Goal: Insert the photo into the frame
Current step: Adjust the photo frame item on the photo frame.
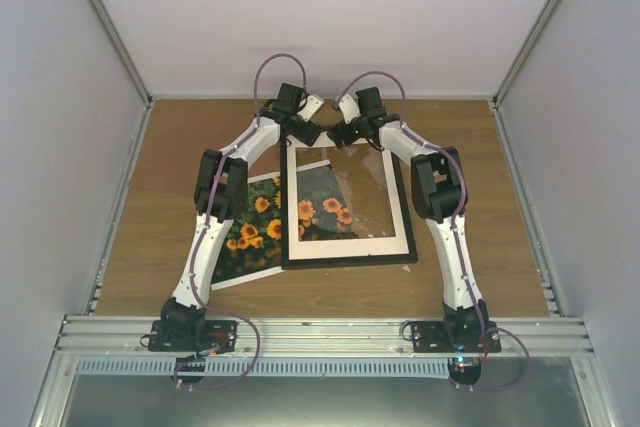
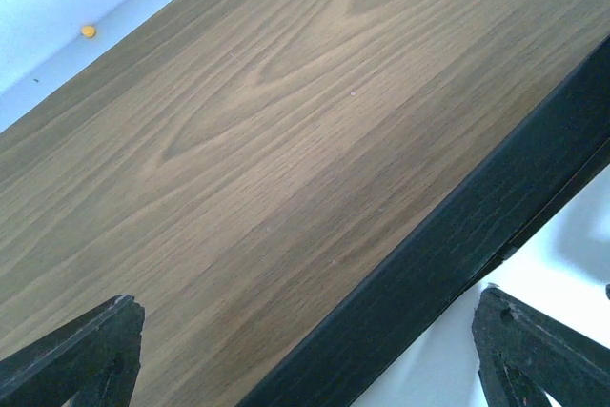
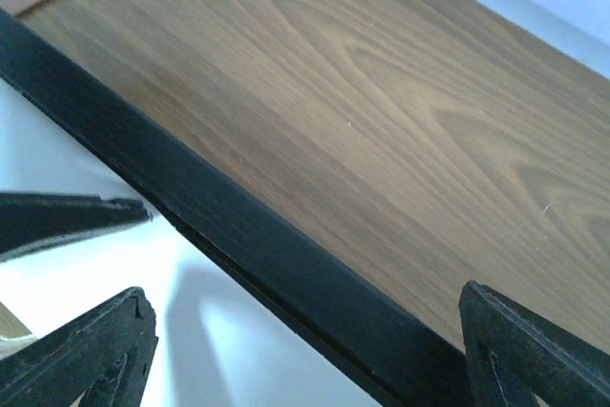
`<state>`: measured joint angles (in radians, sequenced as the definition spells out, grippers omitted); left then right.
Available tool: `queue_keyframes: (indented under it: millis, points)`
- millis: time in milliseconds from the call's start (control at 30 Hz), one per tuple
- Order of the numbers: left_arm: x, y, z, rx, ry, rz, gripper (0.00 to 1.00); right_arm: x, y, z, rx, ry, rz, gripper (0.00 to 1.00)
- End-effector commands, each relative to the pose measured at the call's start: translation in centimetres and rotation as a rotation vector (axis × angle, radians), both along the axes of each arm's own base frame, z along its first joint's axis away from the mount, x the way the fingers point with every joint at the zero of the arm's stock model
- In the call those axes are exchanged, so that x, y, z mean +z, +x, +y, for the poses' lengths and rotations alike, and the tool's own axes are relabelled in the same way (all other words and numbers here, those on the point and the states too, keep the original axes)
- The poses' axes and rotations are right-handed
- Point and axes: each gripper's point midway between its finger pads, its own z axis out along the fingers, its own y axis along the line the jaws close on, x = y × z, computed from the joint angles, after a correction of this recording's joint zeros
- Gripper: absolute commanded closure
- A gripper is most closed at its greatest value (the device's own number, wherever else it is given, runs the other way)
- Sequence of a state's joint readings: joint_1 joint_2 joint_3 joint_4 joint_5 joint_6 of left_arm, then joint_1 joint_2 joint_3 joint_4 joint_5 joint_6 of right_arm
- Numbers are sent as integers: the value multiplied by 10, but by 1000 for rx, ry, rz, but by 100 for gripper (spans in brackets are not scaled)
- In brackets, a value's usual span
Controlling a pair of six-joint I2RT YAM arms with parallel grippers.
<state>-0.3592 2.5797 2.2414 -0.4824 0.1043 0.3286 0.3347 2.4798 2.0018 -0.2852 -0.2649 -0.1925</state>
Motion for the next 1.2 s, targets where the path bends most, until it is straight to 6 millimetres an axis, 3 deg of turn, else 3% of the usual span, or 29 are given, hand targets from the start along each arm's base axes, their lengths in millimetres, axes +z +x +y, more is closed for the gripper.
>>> queue_keyframes:
  millis: [0,200,533,967,1067,1167]
  points:
    - [-69,-49,0,-53,119,212,6,22,6,3,-29,50,10,13]
    - [-66,-46,-2,-46,113,198,4,-13,8,-3,-56,-1,42,13]
    - [-63,-47,-6,-63,95,205,4,-63,-6,-19,-64,-109,99,14]
    - [-69,-68,-17,-112,113,226,5,-73,-27,-18,-27,-129,155,14]
    - [-58,-65,-17,-101,82,217,4,-65,-31,-16,-14,-112,159,14]
    - [-25,-61,-22,-99,-12,207,3,-33,-32,-5,25,-49,155,14]
